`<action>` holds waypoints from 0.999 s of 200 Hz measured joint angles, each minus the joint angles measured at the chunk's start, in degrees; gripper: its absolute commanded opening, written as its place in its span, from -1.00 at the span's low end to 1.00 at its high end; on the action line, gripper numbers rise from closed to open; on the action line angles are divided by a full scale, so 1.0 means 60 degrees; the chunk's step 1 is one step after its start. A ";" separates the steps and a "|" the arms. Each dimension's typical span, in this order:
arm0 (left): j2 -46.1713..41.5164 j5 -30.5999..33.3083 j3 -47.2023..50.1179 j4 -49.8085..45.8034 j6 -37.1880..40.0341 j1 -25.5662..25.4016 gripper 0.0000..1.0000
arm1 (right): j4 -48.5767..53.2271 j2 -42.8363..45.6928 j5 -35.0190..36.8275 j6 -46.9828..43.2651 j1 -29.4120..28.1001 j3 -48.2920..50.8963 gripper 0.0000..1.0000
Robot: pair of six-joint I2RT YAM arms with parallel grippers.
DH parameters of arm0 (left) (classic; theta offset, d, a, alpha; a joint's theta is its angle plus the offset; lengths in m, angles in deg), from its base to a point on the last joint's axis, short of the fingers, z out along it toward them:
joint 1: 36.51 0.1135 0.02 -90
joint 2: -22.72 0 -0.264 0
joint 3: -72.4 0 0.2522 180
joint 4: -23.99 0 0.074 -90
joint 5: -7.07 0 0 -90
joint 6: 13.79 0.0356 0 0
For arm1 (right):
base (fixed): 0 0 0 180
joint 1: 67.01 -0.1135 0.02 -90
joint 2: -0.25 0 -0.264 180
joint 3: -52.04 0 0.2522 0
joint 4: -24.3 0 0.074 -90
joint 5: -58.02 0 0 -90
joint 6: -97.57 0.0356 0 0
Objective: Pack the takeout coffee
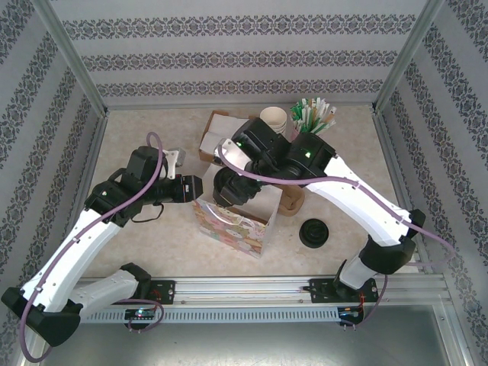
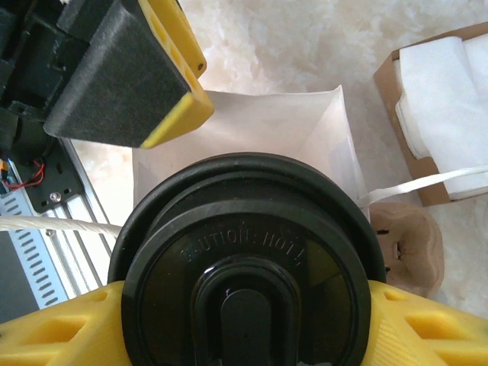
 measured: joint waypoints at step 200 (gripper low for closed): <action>-0.0153 -0.0109 0.0004 0.0066 -0.0262 0.0000 -0.65 | 0.0036 -0.1100 -0.0244 -0.1213 0.0018 0.0342 0.04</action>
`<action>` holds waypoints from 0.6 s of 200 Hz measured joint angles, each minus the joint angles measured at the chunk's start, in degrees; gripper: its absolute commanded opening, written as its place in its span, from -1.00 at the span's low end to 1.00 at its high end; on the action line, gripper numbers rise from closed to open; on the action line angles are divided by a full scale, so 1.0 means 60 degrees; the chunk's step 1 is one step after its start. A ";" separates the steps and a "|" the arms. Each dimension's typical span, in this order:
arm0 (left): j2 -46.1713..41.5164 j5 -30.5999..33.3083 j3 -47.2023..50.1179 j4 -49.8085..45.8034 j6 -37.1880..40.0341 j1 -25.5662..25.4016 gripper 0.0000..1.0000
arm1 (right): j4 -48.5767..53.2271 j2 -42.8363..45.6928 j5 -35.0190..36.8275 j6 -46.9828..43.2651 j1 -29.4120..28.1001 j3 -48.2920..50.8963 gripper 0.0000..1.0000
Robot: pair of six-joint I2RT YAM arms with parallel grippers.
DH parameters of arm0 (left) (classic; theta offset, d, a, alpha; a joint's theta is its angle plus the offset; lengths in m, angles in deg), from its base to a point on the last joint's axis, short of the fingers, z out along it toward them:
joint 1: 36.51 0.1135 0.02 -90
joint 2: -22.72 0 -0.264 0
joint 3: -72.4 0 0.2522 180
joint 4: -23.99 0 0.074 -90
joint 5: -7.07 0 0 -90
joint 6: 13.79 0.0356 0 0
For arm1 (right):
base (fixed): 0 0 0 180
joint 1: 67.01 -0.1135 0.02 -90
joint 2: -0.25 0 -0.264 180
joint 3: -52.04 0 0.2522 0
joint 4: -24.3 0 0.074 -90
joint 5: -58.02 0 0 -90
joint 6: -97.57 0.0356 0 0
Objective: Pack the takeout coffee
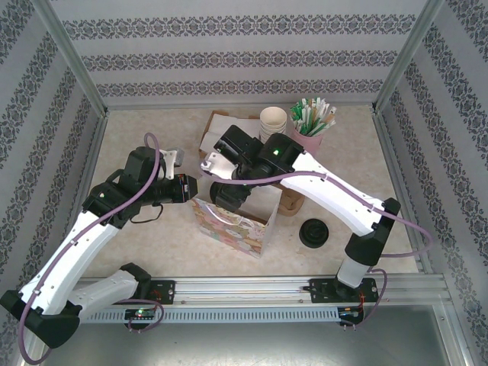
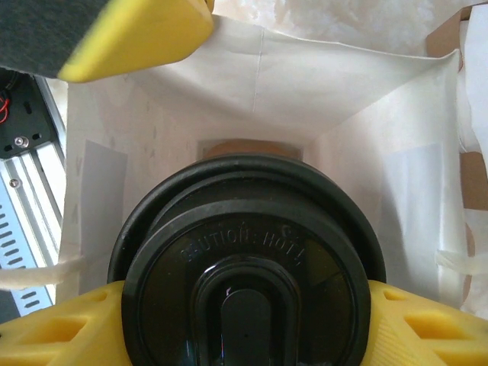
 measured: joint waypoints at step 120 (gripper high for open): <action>-0.0080 -0.0106 0.0124 0.0025 -0.0073 0.0000 -0.76 | -0.0357 -0.0033 -0.0007 -0.0022 0.0324 0.0423 0.01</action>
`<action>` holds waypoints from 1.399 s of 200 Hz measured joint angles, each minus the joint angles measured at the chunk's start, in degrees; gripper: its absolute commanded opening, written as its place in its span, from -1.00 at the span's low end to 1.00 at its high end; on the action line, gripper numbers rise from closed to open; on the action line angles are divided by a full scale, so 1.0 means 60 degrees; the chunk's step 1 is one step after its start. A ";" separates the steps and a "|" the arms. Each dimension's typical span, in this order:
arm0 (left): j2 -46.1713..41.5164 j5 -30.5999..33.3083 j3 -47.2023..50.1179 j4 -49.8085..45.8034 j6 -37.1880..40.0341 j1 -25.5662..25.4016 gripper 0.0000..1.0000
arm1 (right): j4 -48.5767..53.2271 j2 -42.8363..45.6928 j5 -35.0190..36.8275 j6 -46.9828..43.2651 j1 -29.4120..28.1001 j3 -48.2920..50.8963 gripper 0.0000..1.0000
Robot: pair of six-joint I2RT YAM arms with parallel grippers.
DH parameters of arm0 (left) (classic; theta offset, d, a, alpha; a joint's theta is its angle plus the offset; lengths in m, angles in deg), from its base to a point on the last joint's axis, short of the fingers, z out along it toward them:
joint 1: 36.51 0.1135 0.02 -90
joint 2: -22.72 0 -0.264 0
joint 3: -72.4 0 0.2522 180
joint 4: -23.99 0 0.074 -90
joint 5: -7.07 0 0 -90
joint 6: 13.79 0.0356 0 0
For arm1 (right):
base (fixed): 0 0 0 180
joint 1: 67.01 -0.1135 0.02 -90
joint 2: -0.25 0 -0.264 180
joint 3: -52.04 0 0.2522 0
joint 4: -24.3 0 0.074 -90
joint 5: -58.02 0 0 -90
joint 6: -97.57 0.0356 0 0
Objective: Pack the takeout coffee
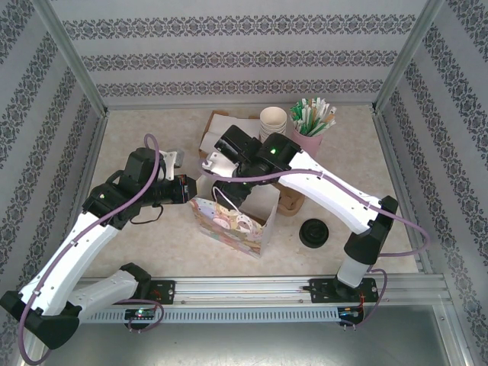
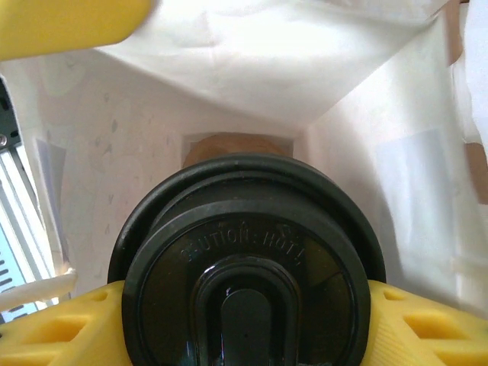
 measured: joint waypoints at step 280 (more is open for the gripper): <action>-0.0124 0.0004 0.0069 0.0066 -0.0047 0.0000 -0.77 | -0.1024 0.0004 -0.0379 -0.0259 0.0211 0.1115 -0.03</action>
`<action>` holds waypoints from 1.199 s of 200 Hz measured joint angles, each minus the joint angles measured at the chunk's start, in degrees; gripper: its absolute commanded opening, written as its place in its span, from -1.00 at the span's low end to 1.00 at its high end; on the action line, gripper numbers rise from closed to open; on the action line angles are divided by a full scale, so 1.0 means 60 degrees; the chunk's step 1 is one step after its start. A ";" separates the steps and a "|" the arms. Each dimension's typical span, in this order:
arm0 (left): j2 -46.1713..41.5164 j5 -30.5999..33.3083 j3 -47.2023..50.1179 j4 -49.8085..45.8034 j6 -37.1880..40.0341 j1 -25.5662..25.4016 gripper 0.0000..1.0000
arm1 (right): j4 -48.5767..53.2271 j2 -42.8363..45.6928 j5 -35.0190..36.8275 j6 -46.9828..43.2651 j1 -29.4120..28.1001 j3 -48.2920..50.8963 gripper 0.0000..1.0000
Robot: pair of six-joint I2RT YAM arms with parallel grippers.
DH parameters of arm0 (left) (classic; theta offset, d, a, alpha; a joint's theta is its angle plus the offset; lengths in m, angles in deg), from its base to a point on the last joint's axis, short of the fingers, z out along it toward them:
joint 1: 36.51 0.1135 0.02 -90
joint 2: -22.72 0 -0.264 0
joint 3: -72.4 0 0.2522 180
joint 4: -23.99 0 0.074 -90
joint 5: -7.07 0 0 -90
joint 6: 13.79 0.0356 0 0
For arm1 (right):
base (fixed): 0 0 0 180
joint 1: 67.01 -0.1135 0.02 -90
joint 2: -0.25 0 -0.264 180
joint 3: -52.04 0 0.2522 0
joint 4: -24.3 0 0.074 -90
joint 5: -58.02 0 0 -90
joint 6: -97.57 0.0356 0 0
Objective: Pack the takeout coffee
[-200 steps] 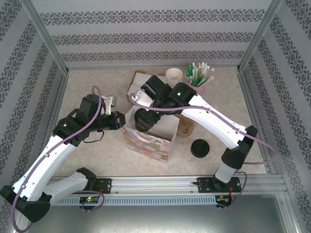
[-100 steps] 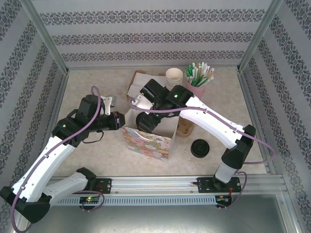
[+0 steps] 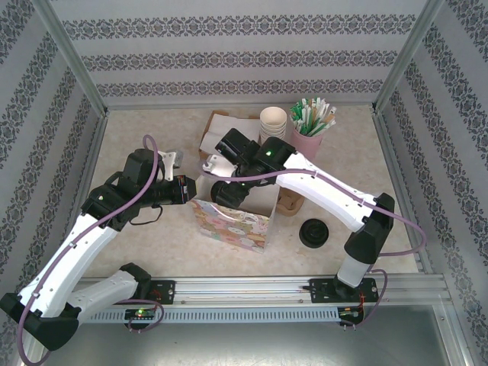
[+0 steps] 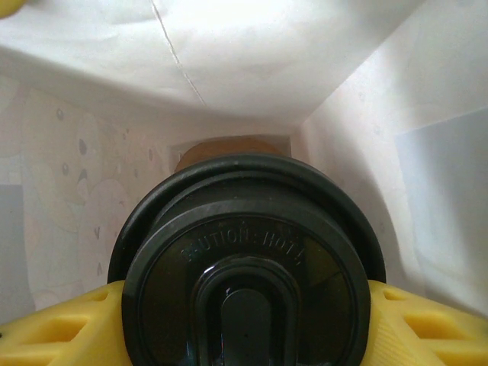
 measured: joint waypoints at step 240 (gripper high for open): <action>-0.0215 0.0226 0.0295 0.0430 -0.0579 0.0000 -0.41 | -0.1246 -0.0004 -0.0284 -0.0138 -0.0066 0.1876 -0.07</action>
